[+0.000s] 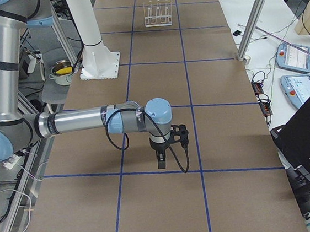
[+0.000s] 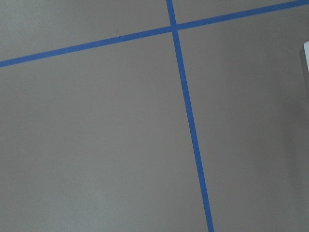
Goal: Hang cup on cup holder
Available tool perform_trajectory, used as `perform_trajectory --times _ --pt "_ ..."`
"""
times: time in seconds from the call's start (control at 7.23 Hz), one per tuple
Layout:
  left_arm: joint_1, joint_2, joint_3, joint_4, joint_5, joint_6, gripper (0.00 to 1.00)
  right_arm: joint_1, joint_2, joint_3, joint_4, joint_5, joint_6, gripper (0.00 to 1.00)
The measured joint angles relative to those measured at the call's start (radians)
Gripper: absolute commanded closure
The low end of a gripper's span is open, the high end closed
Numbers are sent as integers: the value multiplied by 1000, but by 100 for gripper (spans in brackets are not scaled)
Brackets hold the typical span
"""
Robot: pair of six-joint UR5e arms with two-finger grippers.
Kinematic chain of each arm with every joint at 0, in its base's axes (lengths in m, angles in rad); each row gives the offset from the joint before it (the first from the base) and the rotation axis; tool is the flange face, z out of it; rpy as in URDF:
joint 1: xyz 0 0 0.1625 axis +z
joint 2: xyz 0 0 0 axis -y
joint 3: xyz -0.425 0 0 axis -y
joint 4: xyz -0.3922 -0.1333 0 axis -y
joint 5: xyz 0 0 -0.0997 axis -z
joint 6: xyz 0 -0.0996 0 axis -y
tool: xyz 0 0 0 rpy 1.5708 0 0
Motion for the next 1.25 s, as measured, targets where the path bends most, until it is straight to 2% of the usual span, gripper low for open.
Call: perform_trajectory --times 0.28,0.69,1.11,1.25 --pt "-1 -8 -27 -11 0 -3 2 -19 40 14 28 10 -3 0" --pt "-1 -25 -40 -112 3 -5 2 -129 100 26 202 23 8 0" --pt "-1 -64 -11 -206 -1 -1 2 -234 147 56 230 114 37 0" --pt "-1 -66 -9 -216 -2 0 2 -292 148 86 232 74 114 0"
